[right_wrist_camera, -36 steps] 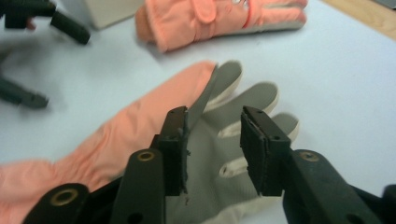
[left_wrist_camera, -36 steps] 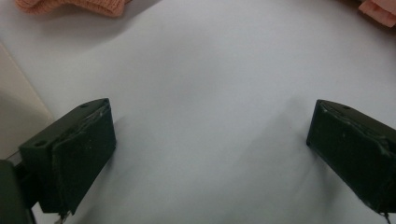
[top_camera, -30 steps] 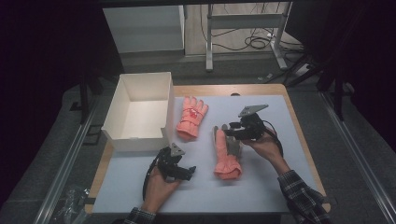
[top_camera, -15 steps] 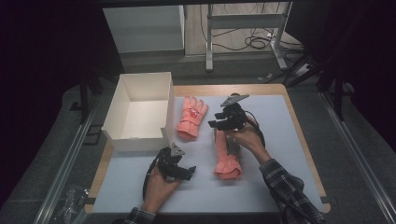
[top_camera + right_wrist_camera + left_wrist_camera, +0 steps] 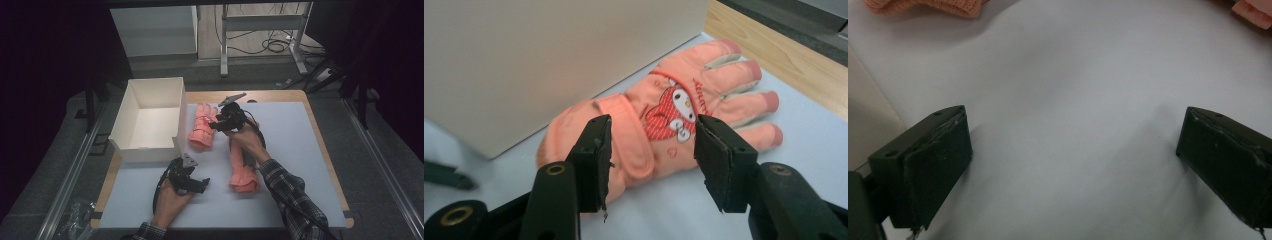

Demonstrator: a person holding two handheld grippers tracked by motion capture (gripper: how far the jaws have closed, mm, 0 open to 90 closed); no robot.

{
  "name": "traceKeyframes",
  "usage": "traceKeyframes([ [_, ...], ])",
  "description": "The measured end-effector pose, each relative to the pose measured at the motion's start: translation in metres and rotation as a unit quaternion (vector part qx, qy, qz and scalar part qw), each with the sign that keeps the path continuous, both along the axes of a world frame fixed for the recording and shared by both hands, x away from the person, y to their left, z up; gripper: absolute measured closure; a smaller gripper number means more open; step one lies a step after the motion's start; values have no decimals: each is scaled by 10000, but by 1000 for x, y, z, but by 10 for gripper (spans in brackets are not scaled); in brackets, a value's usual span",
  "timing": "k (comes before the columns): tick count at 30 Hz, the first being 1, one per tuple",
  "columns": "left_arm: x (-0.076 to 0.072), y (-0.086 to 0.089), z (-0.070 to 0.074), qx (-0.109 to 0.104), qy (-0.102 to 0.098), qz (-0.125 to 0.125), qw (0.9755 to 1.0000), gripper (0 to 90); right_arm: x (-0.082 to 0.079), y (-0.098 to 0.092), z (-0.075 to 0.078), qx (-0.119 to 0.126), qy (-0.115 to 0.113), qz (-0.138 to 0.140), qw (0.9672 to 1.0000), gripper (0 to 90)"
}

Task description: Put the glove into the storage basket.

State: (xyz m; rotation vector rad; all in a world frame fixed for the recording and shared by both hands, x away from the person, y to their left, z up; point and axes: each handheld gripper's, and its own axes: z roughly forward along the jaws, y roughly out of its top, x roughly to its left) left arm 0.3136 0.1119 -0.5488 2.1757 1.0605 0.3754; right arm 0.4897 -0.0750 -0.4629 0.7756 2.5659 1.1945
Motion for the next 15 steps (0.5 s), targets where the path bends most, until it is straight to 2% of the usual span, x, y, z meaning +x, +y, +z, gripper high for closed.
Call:
traceKeyframes([
  [9,0,0,0,-3,-2,2,10000,12,27,22,-10,-169,76,-157,9997,535],
  [15,0,0,0,-26,-4,13,10000,12,42,33,-22,-295,203,-280,9990,490],
])
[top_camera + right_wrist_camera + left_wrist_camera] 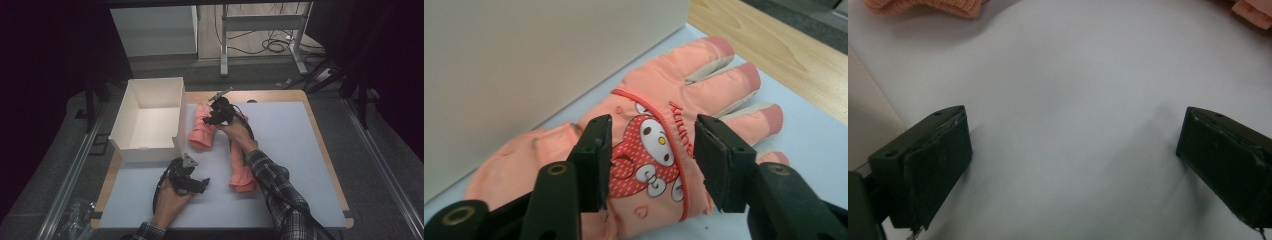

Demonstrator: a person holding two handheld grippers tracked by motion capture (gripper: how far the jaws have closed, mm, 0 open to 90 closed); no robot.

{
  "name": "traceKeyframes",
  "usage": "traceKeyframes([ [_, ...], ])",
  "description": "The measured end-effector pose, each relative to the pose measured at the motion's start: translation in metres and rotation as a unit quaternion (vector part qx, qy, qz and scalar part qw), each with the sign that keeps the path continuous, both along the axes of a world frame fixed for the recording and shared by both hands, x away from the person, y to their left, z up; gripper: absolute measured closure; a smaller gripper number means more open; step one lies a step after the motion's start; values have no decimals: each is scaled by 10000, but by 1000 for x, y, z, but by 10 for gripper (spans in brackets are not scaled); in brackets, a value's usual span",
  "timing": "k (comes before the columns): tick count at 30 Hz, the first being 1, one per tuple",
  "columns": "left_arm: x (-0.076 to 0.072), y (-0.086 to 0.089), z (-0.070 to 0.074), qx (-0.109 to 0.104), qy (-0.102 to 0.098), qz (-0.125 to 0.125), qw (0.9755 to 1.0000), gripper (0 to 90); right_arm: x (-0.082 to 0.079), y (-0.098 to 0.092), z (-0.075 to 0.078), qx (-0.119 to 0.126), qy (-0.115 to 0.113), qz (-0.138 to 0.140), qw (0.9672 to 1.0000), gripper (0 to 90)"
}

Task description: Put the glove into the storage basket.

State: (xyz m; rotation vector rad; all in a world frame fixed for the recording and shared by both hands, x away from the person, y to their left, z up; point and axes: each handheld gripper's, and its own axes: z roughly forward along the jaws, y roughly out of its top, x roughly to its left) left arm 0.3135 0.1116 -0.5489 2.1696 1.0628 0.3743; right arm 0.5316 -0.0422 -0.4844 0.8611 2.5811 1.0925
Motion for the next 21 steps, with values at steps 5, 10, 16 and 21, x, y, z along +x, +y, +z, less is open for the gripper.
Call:
traceKeyframes([
  [5,0,0,0,9,-3,-7,10000,12,11,6,-11,-60,154,-63,9998,467],
  [10,0,0,0,26,0,-14,10000,13,17,8,-22,-84,390,-62,9992,498],
  [16,0,0,0,23,-1,-12,10000,12,17,4,-26,5,537,41,9985,709],
  [21,0,0,0,21,0,-12,10000,13,14,4,-21,-45,495,52,9987,846],
])
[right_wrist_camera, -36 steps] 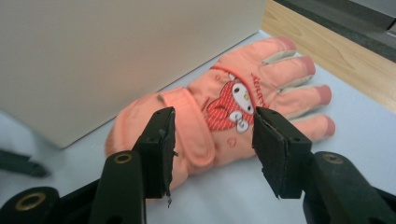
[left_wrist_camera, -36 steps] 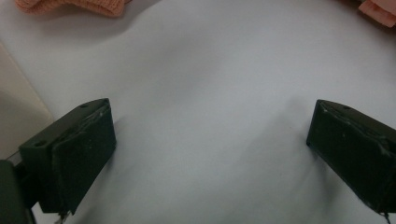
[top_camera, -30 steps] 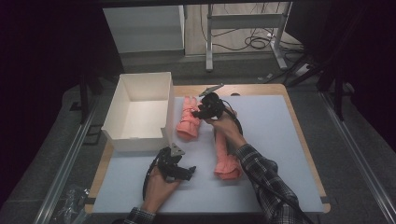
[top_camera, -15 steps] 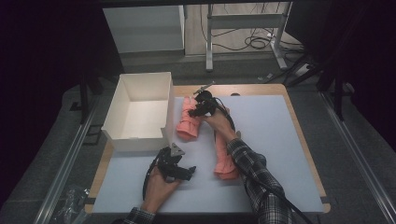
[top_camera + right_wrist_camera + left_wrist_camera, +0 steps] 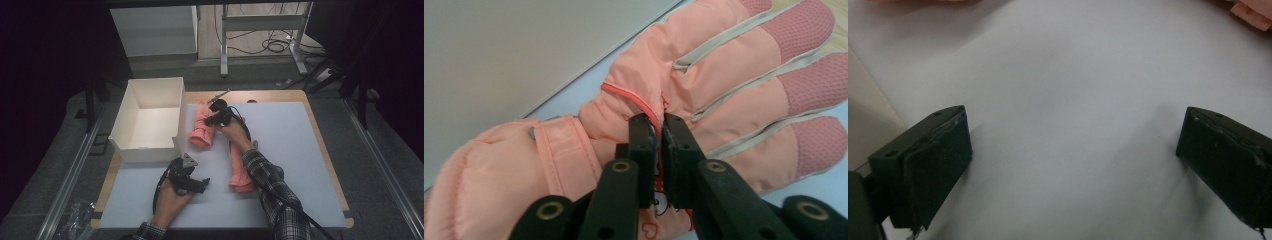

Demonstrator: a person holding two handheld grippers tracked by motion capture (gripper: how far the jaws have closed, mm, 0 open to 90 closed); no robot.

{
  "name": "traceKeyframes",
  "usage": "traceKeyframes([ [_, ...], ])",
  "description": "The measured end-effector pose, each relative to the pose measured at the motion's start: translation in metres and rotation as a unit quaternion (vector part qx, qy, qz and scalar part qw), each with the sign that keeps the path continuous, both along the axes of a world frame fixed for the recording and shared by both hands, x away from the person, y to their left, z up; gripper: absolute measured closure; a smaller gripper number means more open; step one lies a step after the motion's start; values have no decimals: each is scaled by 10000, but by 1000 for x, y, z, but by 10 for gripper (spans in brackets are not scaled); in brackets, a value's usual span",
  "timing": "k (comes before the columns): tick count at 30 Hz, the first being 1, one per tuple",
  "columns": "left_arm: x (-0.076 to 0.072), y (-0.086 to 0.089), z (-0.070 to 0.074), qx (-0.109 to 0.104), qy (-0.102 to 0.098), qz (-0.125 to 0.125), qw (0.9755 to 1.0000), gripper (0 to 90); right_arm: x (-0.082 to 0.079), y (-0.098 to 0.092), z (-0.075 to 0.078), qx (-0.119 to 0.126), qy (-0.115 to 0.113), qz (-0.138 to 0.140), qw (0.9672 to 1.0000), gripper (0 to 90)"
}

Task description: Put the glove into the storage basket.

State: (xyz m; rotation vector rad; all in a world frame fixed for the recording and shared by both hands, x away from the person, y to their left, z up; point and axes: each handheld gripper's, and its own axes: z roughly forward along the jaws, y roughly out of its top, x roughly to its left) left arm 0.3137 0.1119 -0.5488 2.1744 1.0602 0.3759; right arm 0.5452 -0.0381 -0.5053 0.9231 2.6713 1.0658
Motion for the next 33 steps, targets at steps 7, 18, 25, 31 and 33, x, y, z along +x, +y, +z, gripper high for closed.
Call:
traceKeyframes([
  [7,0,0,0,3,1,-2,10000,12,-3,-9,13,198,102,-25,9997,864],
  [18,0,0,0,0,3,2,10000,12,-16,-23,42,582,87,248,9980,862],
  [25,0,0,0,14,4,-4,10000,13,-29,-30,62,669,105,487,9965,859],
  [31,0,0,0,-5,10,3,10000,13,-40,-41,77,790,59,601,9950,857],
  [33,0,0,0,-5,9,2,10000,13,-44,-45,82,822,40,632,9946,857],
])
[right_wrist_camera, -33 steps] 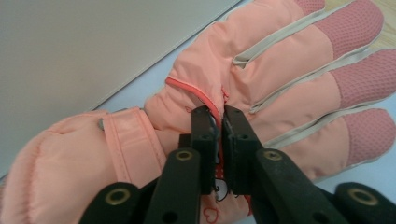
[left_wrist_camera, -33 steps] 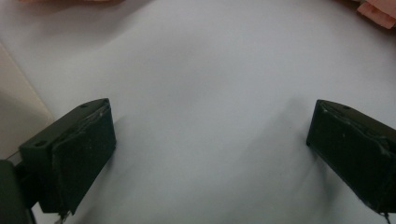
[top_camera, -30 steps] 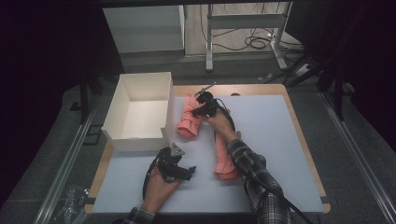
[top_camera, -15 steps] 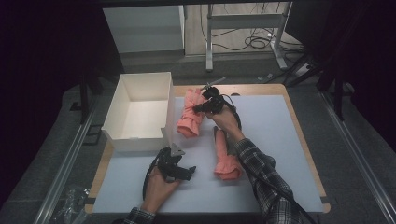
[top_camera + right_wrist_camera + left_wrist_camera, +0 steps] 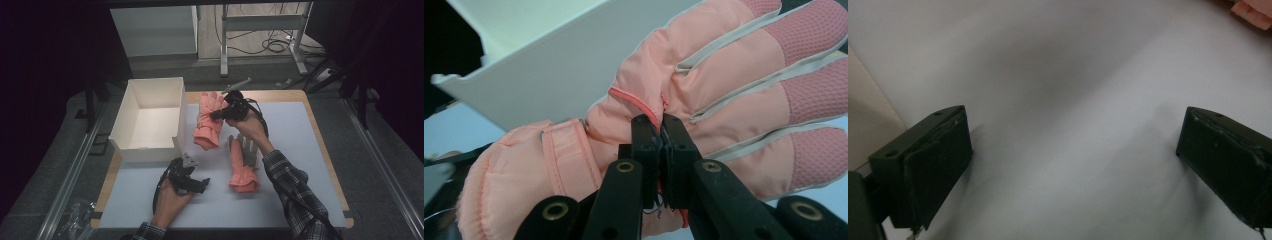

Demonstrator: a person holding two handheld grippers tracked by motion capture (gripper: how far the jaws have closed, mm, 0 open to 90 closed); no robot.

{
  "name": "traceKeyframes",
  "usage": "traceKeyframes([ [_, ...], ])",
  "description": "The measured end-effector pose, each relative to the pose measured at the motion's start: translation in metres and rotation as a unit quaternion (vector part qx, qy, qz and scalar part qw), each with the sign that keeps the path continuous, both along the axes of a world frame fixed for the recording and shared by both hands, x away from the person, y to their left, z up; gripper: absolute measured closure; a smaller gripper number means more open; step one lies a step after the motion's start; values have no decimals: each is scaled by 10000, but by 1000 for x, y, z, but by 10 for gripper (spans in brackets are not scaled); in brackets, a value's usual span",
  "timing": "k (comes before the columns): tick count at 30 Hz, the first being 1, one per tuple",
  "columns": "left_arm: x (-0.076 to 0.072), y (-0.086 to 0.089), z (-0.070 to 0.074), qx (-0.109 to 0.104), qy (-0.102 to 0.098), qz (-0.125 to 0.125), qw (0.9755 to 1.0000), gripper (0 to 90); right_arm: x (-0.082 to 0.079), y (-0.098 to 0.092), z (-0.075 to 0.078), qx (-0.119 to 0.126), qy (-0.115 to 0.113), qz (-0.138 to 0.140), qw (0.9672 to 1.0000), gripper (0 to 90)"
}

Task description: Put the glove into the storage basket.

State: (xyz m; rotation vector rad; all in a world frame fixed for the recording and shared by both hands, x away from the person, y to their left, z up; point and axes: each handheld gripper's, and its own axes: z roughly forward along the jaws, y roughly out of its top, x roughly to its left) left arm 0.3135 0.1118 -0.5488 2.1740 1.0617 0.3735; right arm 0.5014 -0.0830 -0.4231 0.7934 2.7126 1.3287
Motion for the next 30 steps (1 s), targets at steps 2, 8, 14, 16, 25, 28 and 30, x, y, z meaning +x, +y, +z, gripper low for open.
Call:
traceKeyframes([
  [2,0,0,0,-6,-8,5,10000,13,-5,-4,6,19,-44,48,10000,856],
  [8,0,0,0,3,-16,-4,10000,13,-20,-16,19,27,-131,160,9998,856],
  [14,0,0,0,0,-18,-2,10000,13,-35,-30,26,-32,-171,251,9995,856],
  [16,0,0,0,9,-17,-7,10000,13,-41,-35,28,-44,-191,272,9994,856],
  [25,0,0,0,-6,-18,11,10000,13,-65,-63,26,-126,-176,256,9994,855],
  [28,0,0,0,-5,-18,11,10000,13,-74,-76,25,-133,-188,203,9995,855],
  [30,0,0,0,-5,-20,12,10000,13,-78,-83,24,-136,-184,178,9996,855],
])
